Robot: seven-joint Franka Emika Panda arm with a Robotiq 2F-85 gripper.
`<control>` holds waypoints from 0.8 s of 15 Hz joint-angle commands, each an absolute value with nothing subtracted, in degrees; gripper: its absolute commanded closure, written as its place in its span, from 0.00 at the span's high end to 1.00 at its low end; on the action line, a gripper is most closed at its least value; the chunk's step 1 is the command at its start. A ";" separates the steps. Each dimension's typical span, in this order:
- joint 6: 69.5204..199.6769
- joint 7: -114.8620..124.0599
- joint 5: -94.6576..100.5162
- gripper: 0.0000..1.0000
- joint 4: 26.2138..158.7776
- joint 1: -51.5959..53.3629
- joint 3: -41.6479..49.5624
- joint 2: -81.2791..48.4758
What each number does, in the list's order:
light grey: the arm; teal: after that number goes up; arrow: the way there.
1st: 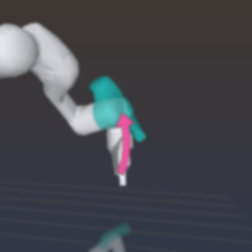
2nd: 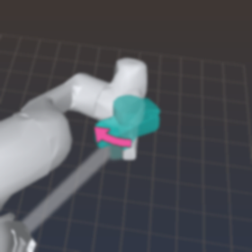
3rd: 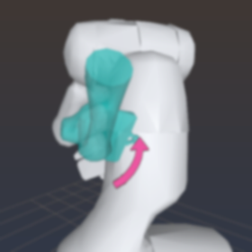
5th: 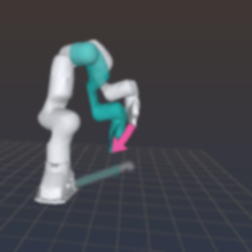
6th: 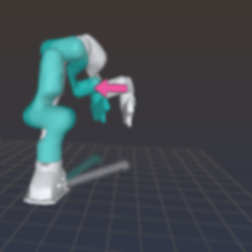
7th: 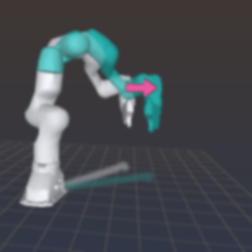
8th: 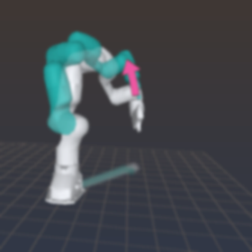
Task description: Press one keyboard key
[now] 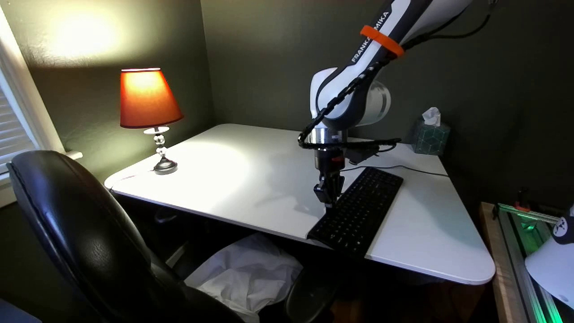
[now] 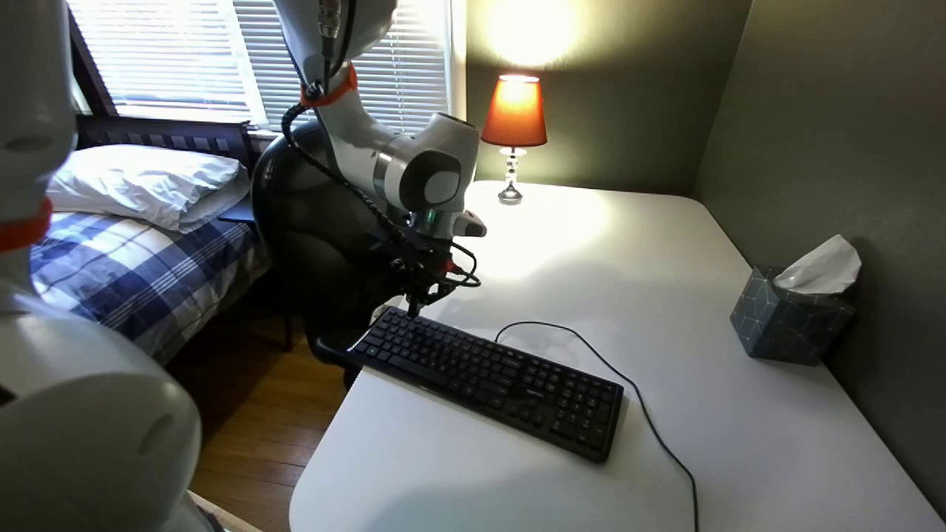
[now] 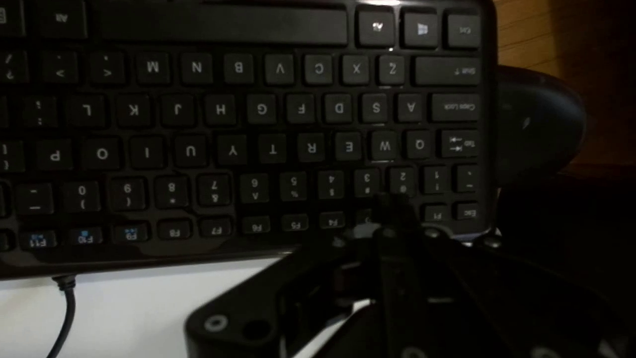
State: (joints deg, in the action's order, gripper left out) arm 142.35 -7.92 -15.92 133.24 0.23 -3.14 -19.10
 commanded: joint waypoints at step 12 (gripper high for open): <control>141.49 -5.47 -16.44 0.00 129.84 -0.83 -4.13 -23.56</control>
State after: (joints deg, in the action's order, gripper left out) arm 142.32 -6.36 -15.92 130.99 0.18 -3.16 -22.29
